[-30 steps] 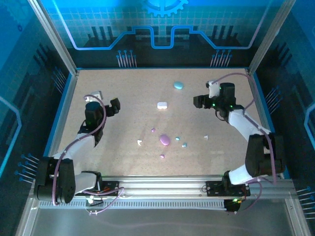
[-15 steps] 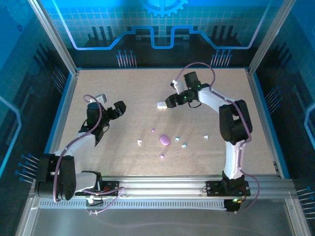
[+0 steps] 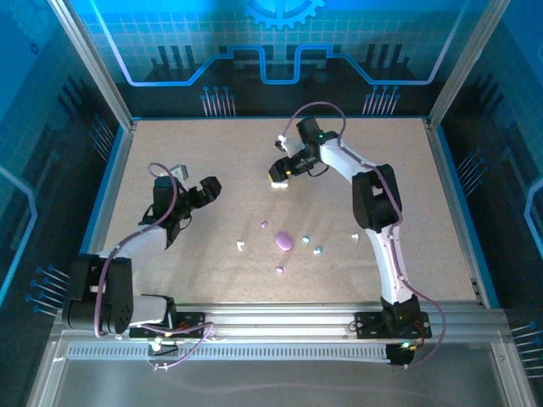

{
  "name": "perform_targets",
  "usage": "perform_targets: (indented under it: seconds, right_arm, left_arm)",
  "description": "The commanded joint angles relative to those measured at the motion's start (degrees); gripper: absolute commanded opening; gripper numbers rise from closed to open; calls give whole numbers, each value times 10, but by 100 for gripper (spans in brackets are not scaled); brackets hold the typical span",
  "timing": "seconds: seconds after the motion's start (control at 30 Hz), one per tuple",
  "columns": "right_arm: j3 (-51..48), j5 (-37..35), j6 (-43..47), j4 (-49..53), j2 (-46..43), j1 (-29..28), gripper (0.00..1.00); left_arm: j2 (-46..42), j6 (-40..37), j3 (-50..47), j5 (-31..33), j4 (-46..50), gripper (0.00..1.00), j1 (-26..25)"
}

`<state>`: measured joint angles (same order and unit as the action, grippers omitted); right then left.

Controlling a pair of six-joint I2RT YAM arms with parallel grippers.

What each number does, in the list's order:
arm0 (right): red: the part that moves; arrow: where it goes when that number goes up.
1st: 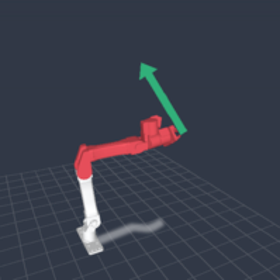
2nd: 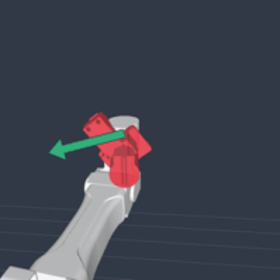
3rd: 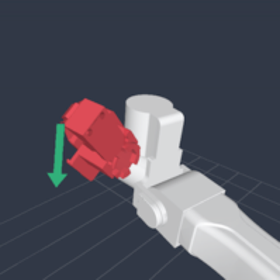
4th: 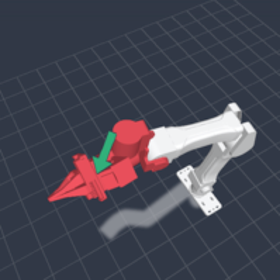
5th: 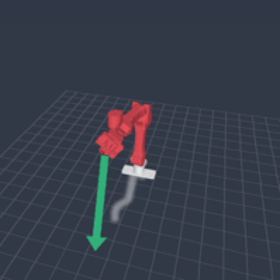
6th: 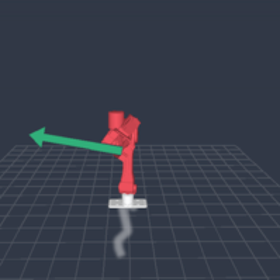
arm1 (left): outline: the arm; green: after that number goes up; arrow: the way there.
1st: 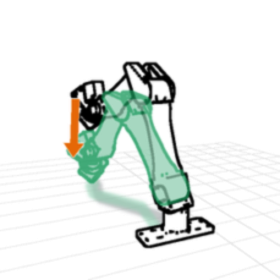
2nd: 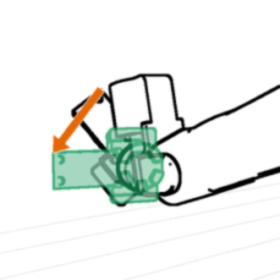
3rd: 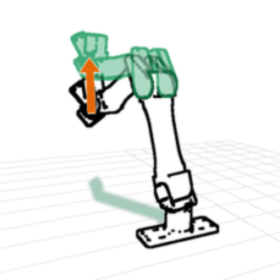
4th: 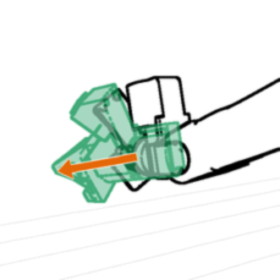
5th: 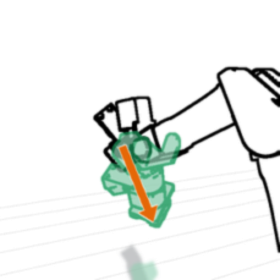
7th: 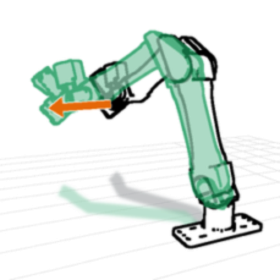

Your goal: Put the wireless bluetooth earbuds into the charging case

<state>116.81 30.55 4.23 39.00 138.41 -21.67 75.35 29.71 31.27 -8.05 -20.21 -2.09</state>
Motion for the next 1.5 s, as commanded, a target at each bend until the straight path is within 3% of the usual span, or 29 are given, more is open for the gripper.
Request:
perform_targets:
  seconds: [0.0,0.2,0.43,0.77,0.97,1.27,1.47]
  right_arm:
    - [53,26,12,65,38,-9,78]
    - [87,-1,37,102,57,-13,79]
    - [32,-31,88,120,20,-28,76]
    - [-49,-200,122,55,-18,-63,70]
    - [-50,-256,120,48,-12,-80,63]
    - [-83,-283,122,35,-33,-94,53]
    - [-187,-265,119,-36,-142,-94,48]
  left_arm:
    - [6,6,18,-19,-10,99,2]
    - [2,5,19,-22,-7,99,1]
    - [-6,5,19,-23,-2,99,1]
    - [-7,9,19,-27,2,99,-1]
    - [-9,8,20,-27,5,99,-1]
    - [-15,10,23,-30,11,99,-1]
    - [-18,30,32,-52,7,99,-9]
